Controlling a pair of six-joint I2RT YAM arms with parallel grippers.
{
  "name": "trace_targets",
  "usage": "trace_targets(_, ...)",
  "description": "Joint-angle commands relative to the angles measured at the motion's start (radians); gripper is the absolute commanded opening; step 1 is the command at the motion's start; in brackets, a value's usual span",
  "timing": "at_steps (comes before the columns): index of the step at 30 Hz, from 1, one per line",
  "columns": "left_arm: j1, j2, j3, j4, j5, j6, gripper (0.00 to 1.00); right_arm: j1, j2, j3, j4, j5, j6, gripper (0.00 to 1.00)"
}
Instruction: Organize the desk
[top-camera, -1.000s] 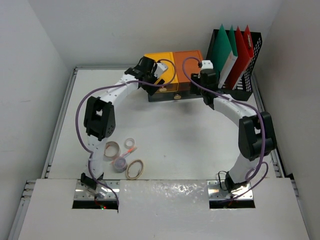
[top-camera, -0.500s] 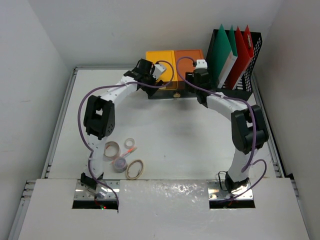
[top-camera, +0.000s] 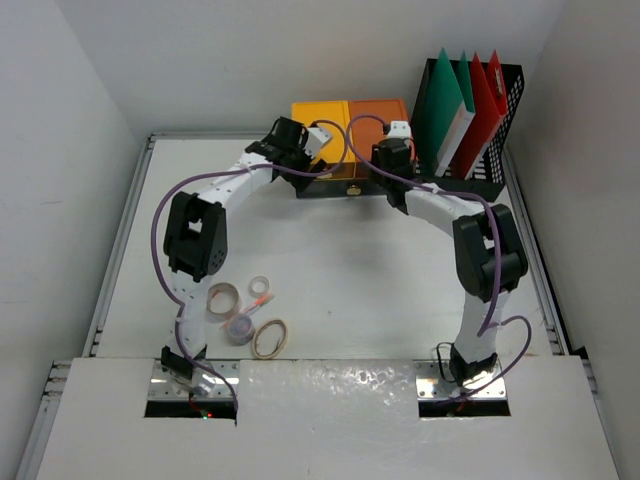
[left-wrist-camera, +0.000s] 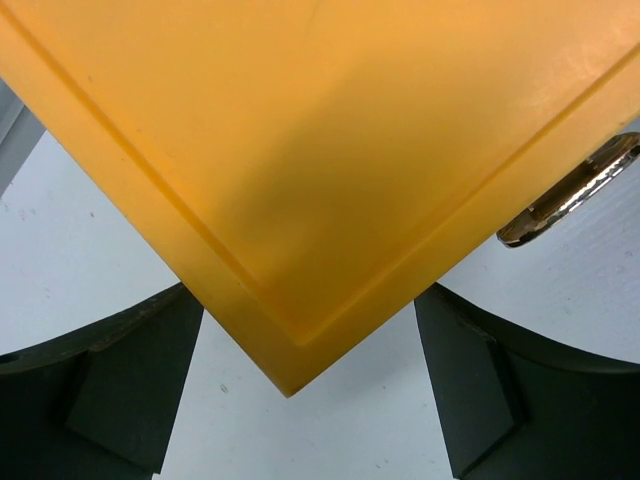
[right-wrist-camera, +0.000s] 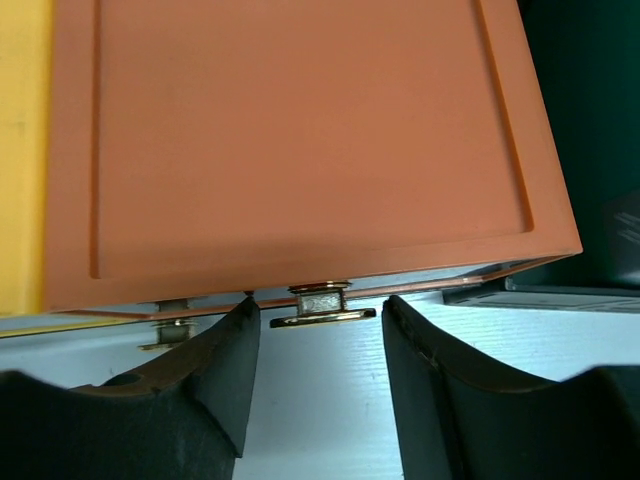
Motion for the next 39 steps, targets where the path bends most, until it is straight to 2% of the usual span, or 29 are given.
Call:
trace_targets(1, 0.011, -0.066, -0.009, 0.038, 0.005, 0.017, 0.85, 0.001, 0.010, 0.018, 0.089, 0.080, 0.024, 0.49)
trace_targets(3, 0.011, -0.065, -0.009, 0.038, 0.002, 0.020, 0.85, 0.001, 0.013, 0.009, 0.103, 0.100, 0.029, 0.45)
trace_targets(6, 0.012, -0.065, -0.011, 0.042, 0.004, 0.025, 0.85, 0.004, 0.008, -0.005, 0.130, 0.117, 0.029, 0.32)
trace_targets(9, 0.014, -0.060, -0.013, 0.046, 0.004, 0.025, 0.86, 0.005, 0.008, -0.008, 0.116, 0.117, 0.032, 0.14)
trace_targets(10, 0.014, -0.059, -0.011, 0.048, 0.004, 0.022, 0.86, 0.005, 0.005, -0.011, 0.110, 0.116, 0.032, 0.05)
trace_targets(11, 0.015, -0.054, -0.009, 0.048, 0.002, 0.020, 0.86, 0.009, 0.002, -0.028, 0.103, 0.111, 0.038, 0.02)
trace_targets(16, 0.017, -0.049, -0.005, 0.048, 0.004, 0.012, 0.87, 0.030, -0.090, -0.132, 0.109, 0.088, 0.056, 0.00)
trace_targets(22, 0.017, -0.052, 0.000, 0.048, 0.004, -0.003, 0.87, 0.041, -0.197, -0.211, -0.017, -0.033, 0.122, 0.00)
trace_targets(27, 0.017, -0.048, -0.002, 0.043, 0.004, -0.012, 0.88, 0.045, -0.262, -0.243, -0.104, -0.095, 0.104, 0.01)
trace_targets(30, 0.018, -0.054, -0.005, 0.040, 0.002, -0.011, 0.88, 0.059, -0.299, -0.272, -0.175, -0.127, 0.093, 0.04)
trace_targets(32, 0.018, -0.055, -0.002, 0.037, -0.001, -0.011, 0.88, 0.071, -0.322, -0.306, -0.181, -0.144, 0.078, 0.14)
trace_targets(35, 0.018, -0.063, 0.000, 0.026, -0.001, -0.014, 0.88, 0.073, -0.334, -0.291, -0.232, -0.157, 0.044, 0.39)
trace_targets(36, 0.018, -0.066, 0.001, 0.023, -0.001, -0.015, 0.88, 0.073, -0.337, -0.269, -0.265, -0.167, 0.020, 0.58)
trace_targets(37, 0.018, -0.074, 0.001, 0.009, -0.007, -0.017, 0.89, 0.073, -0.342, -0.255, -0.285, -0.183, 0.007, 0.69)
trace_targets(39, 0.018, -0.094, 0.003, -0.004, -0.021, -0.023, 0.89, 0.073, -0.360, -0.199, -0.375, -0.187, -0.037, 0.86)
